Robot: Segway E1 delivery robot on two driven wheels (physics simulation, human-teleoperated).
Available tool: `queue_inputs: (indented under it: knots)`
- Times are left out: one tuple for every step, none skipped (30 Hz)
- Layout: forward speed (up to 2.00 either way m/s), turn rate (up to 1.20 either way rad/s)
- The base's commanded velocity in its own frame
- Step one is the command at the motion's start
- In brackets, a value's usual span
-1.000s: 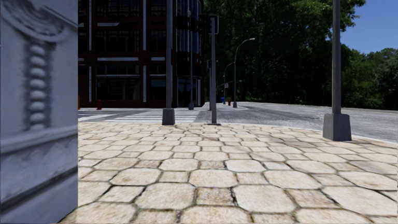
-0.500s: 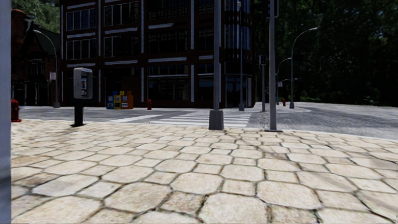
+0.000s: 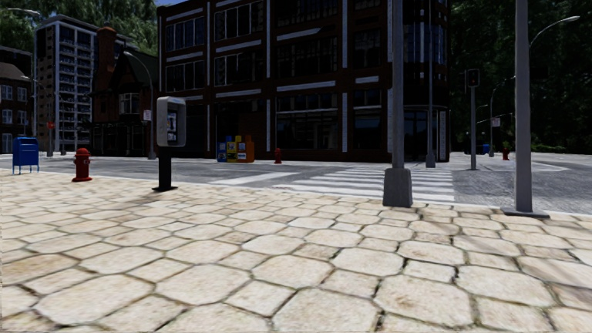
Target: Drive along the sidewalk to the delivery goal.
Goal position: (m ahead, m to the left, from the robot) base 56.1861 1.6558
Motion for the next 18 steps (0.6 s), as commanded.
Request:
queue_inputs:
  knots:
    - [2.00, 0.00]
    - [2.00, 0.00]
    - [2.00, 0.00]
    - [2.00, 0.00]
    - [2.00, 0.00]
    - [2.00, 0.00]
    - [2.00, 0.00]
    - [2.00, 0.00]
    - [2.00, 0.00]
    - [2.00, 0.00]
    - [2.00, 0.00]
    - [2.00, 0.00]
    - [2.00, 0.00]
    - [2.00, 0.00]
    - [2.00, 0.00]
    - [2.00, 0.00]
    - [2.00, 0.00]
    - [2.00, 0.00]
